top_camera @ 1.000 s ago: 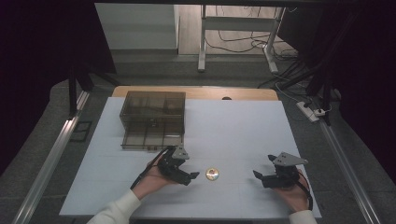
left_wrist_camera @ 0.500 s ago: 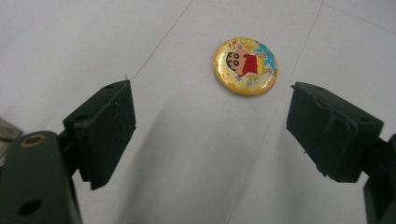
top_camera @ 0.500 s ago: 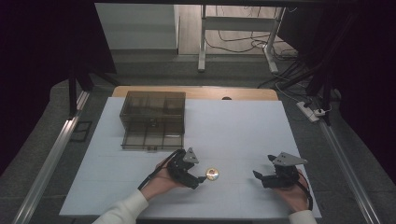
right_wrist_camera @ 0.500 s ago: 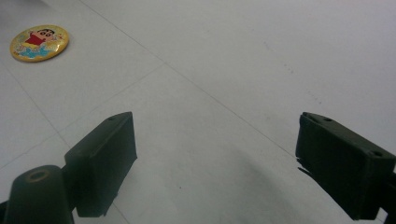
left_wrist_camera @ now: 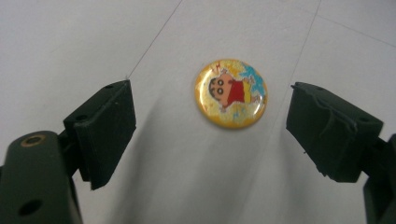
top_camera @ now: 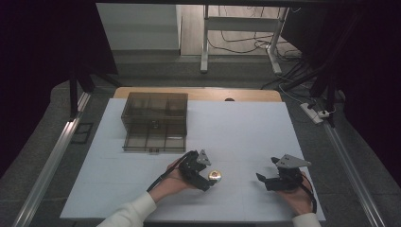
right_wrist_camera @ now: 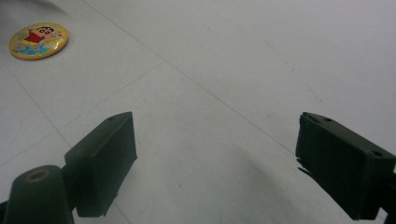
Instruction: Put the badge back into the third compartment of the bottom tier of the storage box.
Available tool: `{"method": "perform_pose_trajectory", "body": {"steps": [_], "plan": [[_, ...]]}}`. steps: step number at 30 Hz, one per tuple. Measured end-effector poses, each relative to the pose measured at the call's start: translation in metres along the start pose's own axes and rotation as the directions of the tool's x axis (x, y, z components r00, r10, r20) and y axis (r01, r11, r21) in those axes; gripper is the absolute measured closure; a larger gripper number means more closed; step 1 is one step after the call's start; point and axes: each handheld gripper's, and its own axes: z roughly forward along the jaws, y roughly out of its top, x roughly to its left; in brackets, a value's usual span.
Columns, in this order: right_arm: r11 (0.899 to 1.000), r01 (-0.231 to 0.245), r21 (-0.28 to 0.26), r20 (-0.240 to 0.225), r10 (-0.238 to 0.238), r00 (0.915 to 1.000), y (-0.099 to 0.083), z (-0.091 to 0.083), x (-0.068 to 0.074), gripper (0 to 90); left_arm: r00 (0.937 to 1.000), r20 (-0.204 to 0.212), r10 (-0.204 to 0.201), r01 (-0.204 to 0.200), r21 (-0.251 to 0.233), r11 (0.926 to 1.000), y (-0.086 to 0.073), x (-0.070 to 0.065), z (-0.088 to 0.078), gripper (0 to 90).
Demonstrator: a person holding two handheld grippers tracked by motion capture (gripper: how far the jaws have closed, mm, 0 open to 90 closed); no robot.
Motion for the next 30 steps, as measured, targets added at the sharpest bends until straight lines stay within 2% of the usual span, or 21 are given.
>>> {"method": "perform_pose_trajectory", "body": {"steps": [13, 25, 30], "plan": [[1.0, -0.005, 0.003, -0.002, 0.005, 1.0, -0.001, 0.001, 0.0, 12.2, 0.9992, 0.028, 0.028, -0.029, 0.024, 0.9993, 0.013, -0.003, 0.014, 19.5], [1.0, -0.004, 0.003, 0.0, 0.004, 1.0, -0.001, 0.001, 0.0, 12.2, 0.9962, 0.046, 0.074, -0.076, 0.061, 0.9952, 0.016, -0.007, 0.02, 32.7], [1.0, -0.003, -0.001, 0.009, 0.003, 1.0, -0.001, 0.0, 0.0, 12.9, 0.9963, 0.043, 0.075, -0.078, 0.063, 0.995, 0.015, -0.005, 0.019, 37.9]]}}
